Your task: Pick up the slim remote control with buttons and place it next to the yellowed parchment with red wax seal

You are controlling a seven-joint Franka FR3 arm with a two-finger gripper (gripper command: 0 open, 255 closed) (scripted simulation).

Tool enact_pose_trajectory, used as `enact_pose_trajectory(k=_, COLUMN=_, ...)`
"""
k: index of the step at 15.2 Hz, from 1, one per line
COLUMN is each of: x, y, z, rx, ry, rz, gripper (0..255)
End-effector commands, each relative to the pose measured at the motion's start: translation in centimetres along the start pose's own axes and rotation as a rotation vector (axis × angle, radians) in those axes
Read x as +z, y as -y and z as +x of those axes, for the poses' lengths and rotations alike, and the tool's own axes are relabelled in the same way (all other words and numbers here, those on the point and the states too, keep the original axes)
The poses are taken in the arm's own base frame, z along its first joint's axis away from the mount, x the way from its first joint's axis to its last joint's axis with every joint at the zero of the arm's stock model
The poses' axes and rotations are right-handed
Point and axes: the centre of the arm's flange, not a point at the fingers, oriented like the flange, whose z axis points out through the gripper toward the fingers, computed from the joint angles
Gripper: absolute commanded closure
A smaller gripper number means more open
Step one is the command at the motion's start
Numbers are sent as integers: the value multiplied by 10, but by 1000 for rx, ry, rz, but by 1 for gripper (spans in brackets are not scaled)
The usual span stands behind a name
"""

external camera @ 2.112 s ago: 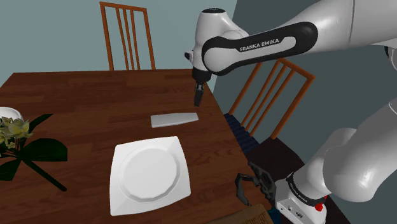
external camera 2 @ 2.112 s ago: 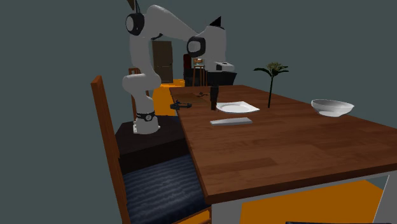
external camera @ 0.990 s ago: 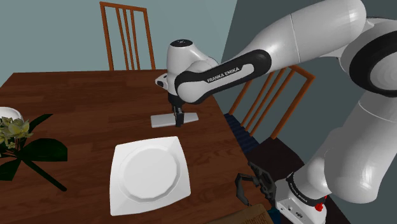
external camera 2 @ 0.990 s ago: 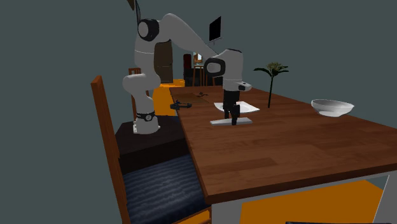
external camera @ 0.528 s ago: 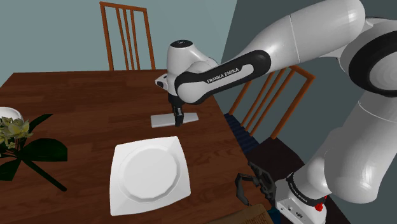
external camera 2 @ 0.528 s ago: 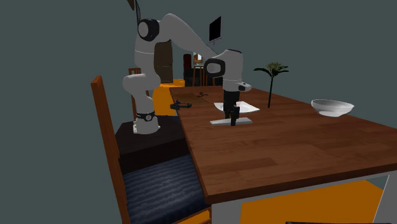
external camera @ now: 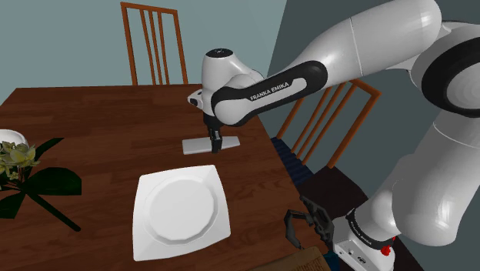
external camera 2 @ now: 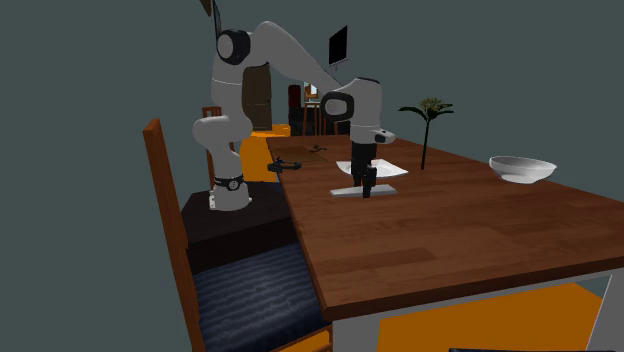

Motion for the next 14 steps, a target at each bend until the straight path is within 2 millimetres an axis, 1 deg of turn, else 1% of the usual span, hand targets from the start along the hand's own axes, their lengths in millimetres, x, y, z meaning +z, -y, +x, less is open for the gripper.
enact_pose_trajectory(k=1, x=0, y=0, z=0, rx=0, ry=0, rz=0, gripper=255)
enact_pose_trajectory(k=14, x=-69, y=1, z=1, rx=0, ry=0, rz=0, gripper=255)
